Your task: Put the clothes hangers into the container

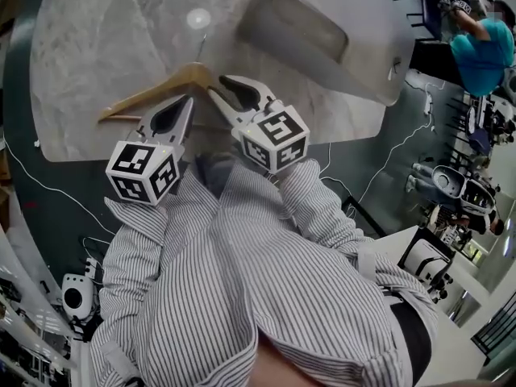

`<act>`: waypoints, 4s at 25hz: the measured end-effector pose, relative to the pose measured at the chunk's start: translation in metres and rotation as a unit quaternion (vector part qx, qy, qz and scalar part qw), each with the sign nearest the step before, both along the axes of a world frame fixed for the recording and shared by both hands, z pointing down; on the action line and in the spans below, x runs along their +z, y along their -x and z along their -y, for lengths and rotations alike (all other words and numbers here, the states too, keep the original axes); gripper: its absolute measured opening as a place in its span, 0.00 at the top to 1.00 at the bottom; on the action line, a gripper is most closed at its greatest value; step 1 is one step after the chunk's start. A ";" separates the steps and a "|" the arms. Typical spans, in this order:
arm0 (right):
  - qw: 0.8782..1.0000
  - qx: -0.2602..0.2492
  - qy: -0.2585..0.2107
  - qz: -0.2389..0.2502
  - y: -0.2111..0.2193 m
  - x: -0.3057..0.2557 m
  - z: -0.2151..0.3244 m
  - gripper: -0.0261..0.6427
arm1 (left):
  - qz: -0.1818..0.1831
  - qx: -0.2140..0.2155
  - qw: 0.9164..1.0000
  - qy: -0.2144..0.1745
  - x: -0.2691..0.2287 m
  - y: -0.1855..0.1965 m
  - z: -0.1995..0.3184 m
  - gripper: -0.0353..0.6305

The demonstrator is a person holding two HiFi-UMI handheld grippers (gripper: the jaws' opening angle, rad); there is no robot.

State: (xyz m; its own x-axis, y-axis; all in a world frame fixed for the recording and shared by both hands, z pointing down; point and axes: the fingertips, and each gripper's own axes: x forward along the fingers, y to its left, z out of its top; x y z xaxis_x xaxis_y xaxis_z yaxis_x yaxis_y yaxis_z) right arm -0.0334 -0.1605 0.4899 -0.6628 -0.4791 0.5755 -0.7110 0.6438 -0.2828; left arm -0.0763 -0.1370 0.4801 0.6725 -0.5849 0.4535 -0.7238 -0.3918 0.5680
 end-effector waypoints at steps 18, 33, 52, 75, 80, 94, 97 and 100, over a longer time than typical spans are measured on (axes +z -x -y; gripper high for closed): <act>0.989 -0.058 0.020 -0.138 -0.003 0.085 -0.003 0.67 | 0.002 -0.015 0.999 0.047 0.053 0.000 -0.004 0.93; 0.980 -0.064 0.045 -0.185 -0.001 0.117 -0.006 0.67 | -0.003 -0.020 0.998 0.059 0.065 0.003 -0.008 0.93; 0.982 -0.015 0.032 -0.186 -0.007 0.113 0.001 0.75 | -0.002 -0.009 0.998 0.059 0.068 0.003 -0.006 0.93; 0.988 0.036 -0.083 -0.128 -0.001 -0.036 0.044 0.76 | 0.004 0.026 0.997 -0.076 -0.056 -0.003 0.040 0.93; 0.983 0.069 -0.127 -0.109 -0.012 -0.072 0.060 0.76 | 0.014 0.048 0.988 -0.144 -0.091 -0.017 0.054 0.93; 0.965 0.139 -0.206 -0.079 -0.050 -0.162 0.082 0.76 | -0.023 0.087 0.962 -0.256 -0.185 -0.048 0.071 0.93; 0.963 0.150 -0.211 -0.069 -0.059 -0.174 0.084 0.76 | -0.033 0.098 0.955 -0.278 -0.204 -0.056 0.075 0.93; 0.957 0.175 -0.220 -0.070 -0.078 -0.190 0.088 0.76 | -0.042 0.113 0.948 -0.293 -0.218 -0.069 0.082 0.93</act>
State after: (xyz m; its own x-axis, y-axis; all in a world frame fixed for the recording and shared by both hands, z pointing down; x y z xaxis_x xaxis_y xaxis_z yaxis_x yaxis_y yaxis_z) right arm 0.0447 -0.2486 0.3004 -0.3493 -0.8742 0.3374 -0.9158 0.3947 0.0746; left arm -0.0074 -0.2188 0.2617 0.8303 -0.5563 0.0339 -0.5452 -0.7980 0.2569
